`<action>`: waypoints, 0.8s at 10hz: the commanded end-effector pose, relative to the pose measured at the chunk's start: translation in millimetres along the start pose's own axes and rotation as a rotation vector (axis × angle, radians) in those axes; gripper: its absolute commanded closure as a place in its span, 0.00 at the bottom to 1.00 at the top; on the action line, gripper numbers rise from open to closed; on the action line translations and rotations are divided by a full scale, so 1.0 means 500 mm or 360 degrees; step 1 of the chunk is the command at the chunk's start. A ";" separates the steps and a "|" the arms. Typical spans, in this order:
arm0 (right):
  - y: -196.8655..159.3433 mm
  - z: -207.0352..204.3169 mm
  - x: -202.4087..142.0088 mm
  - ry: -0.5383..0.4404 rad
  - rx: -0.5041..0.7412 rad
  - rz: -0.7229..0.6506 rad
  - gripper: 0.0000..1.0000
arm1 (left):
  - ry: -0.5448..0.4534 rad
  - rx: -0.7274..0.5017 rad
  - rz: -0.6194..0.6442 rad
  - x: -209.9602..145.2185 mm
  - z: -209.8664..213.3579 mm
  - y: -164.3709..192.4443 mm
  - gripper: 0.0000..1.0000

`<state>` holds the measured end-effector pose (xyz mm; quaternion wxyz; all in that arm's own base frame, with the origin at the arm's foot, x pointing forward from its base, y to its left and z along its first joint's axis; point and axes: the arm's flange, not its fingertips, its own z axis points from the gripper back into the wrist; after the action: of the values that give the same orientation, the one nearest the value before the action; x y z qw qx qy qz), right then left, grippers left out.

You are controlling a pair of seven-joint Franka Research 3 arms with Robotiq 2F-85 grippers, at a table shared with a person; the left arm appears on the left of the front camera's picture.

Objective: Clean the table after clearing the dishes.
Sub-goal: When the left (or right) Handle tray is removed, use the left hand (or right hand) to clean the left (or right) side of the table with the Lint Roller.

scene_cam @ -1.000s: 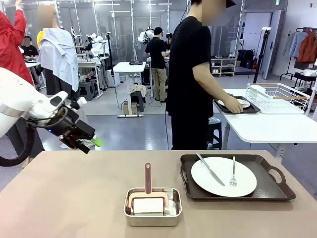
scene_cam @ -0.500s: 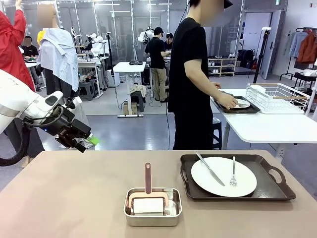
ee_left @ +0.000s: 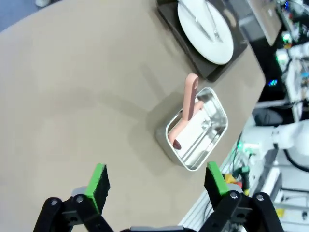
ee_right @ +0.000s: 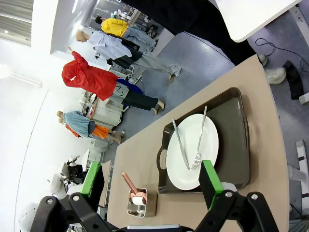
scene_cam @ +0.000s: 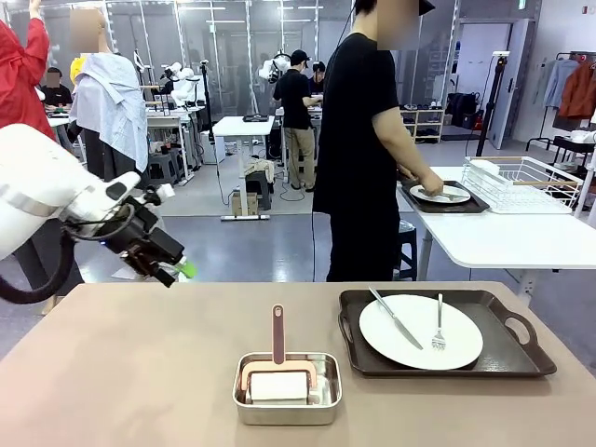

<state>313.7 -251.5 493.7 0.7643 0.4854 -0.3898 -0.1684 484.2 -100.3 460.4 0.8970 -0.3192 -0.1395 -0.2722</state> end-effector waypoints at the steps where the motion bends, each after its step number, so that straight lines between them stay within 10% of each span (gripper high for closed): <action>1: 0.005 0.004 -0.001 -0.0005 0.0020 0.0016 0.00 | 0.0232 0.0014 -0.0203 0.115 -0.027 0.018 0.00; 8: 0.005 0.004 -0.001 -0.0005 0.0020 0.0016 0.00 | 0.0831 -0.0030 -0.0537 0.298 -0.244 -0.058 0.00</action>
<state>313.7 -251.7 493.7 0.7645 0.4851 -0.3896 -0.1685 585.6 -250.5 439.0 0.8478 -0.2325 0.0196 -0.4762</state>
